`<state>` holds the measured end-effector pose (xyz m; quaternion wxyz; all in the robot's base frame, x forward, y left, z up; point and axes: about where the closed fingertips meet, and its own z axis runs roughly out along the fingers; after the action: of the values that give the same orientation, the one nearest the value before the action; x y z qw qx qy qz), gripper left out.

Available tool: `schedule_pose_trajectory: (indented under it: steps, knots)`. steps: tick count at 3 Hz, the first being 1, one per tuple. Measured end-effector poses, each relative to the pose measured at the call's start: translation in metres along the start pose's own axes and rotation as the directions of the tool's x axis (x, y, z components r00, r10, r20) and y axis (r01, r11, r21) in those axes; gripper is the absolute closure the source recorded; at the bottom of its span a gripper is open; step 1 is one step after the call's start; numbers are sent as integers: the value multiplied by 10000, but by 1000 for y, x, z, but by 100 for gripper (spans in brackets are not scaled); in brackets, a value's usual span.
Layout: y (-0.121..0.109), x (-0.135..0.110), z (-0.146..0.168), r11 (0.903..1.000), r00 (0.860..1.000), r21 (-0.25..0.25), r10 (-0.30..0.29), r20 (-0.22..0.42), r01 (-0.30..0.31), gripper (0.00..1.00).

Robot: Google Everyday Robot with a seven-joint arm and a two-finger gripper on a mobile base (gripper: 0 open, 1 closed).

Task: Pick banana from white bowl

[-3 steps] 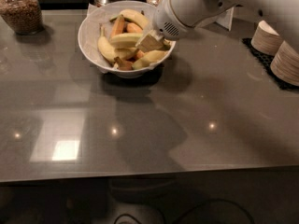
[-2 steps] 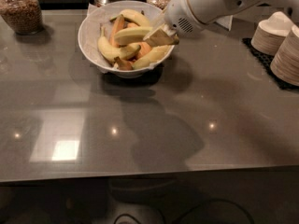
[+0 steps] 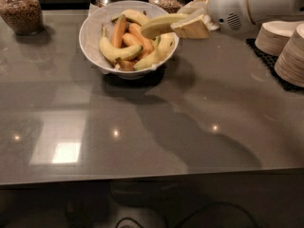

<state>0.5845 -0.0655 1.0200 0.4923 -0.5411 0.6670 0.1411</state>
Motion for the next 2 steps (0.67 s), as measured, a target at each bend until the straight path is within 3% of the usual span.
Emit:
schedule_pose_trajectory:
  steps: [1, 2]
  knots:
    - [8, 5, -38, 9999, 9997, -129, -92, 247, 96, 100]
    - [26, 12, -65, 9962, 9991, -773, -401, 134, 410, 100]
